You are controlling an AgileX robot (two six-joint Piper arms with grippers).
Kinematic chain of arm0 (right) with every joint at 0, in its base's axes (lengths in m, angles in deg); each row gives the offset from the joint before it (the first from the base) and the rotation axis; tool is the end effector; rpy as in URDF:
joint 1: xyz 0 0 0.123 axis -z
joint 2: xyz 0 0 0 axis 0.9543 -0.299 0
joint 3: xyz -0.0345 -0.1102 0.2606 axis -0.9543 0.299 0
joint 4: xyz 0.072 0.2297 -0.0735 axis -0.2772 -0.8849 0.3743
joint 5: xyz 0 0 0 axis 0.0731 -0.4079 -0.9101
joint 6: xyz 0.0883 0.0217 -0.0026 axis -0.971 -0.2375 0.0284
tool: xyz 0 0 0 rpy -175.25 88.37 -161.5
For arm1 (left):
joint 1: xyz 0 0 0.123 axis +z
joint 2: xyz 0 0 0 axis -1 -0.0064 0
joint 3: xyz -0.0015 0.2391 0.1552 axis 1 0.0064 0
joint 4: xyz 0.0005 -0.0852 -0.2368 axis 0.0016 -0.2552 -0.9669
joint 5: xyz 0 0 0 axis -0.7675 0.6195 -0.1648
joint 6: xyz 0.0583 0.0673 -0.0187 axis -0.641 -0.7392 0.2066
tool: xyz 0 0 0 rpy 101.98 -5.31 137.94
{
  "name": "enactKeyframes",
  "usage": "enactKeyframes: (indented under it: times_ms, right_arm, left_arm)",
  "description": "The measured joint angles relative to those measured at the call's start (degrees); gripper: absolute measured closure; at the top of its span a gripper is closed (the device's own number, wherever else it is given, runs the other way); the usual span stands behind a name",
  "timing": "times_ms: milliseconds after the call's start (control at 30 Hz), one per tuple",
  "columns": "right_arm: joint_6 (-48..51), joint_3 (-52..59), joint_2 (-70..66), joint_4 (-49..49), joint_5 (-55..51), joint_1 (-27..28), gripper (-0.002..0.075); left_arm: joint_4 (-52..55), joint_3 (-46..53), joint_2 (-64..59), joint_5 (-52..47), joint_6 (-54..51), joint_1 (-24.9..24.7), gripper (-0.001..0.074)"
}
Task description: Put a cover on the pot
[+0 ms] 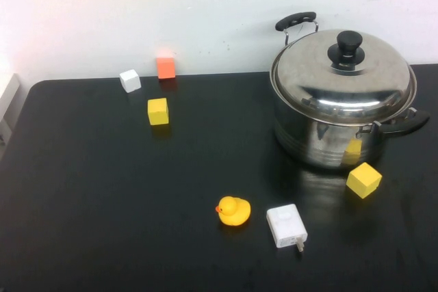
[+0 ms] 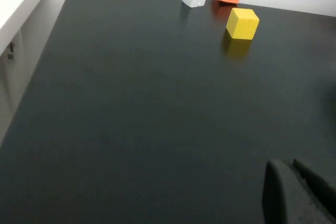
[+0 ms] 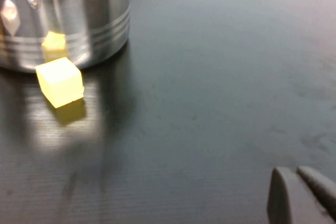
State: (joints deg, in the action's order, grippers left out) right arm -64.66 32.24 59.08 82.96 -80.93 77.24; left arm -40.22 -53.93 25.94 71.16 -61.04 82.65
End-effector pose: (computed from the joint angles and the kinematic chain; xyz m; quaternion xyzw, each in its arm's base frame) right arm 0.0524 -0.0065 0.1768 0.0061 0.7952 -0.0595 0.6034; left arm 0.0532 -0.0066 0.1789 -0.0469 0.7838 -0.1119 0.6090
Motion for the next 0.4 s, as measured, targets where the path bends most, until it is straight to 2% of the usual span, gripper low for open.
enactKeyframes:
  times_ms: [400]
  right_arm:
    - [0.0, 0.0, 0.0, 0.0, 0.0, 0.0, 0.0728]
  left_arm:
    - [0.0, 0.0, 0.0, 0.0, -0.7, 4.5, 0.0736]
